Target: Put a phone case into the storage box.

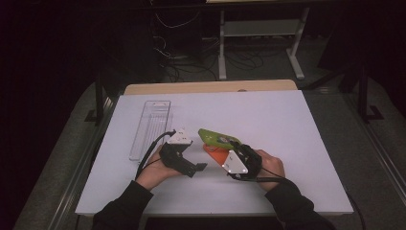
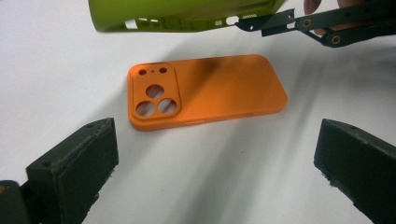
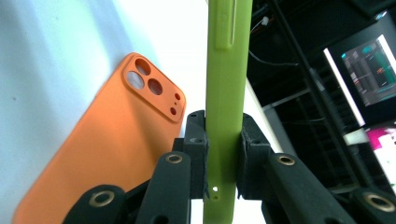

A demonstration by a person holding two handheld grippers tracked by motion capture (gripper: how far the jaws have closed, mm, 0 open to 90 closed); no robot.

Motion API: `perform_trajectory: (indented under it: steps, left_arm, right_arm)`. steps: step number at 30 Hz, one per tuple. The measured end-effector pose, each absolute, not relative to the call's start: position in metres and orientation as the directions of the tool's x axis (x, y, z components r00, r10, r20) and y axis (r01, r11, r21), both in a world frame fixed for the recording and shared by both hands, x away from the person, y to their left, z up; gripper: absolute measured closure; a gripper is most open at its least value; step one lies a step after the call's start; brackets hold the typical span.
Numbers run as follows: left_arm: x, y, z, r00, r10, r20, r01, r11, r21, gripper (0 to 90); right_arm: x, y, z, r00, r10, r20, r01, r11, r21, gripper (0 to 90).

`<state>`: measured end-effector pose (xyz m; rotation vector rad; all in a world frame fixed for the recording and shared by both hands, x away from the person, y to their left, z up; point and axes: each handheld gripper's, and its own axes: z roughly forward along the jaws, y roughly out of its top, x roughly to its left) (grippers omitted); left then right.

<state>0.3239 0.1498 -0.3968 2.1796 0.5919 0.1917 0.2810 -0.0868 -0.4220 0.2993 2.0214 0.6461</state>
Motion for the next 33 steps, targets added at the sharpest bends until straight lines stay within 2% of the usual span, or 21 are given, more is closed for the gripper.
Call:
perform_trajectory:
  steps: [1, 11, 19, 33]
  left_arm:
    - [0.324, 0.15, -0.397, 0.878, 0.474, -0.065, 0.345, -0.534, 0.771, 0.0]
    - [0.323, 0.148, -0.397, 0.881, 0.469, -0.062, 0.339, -0.536, 0.773, 0.0]
    - [0.321, 0.147, -0.397, 0.878, 0.476, -0.057, 0.34, -0.533, 0.775, 0.0]
    - [0.32, 0.146, -0.396, 0.872, 0.483, -0.083, 0.356, -0.507, 0.785, 0.0]
  right_arm:
    - [0.281, -0.086, -0.422, -0.528, 0.493, -0.691, -0.026, 0.804, 0.594, 75.5]
    - [0.288, -0.096, -0.414, -0.574, 0.579, -0.578, 0.053, 0.731, 0.68, 75.5]
    - [0.295, -0.103, -0.409, -0.636, 0.686, -0.352, 0.194, 0.585, 0.788, 75.5]
    - [0.302, -0.112, -0.406, -0.674, 0.73, -0.113, 0.326, 0.431, 0.841, 75.5]
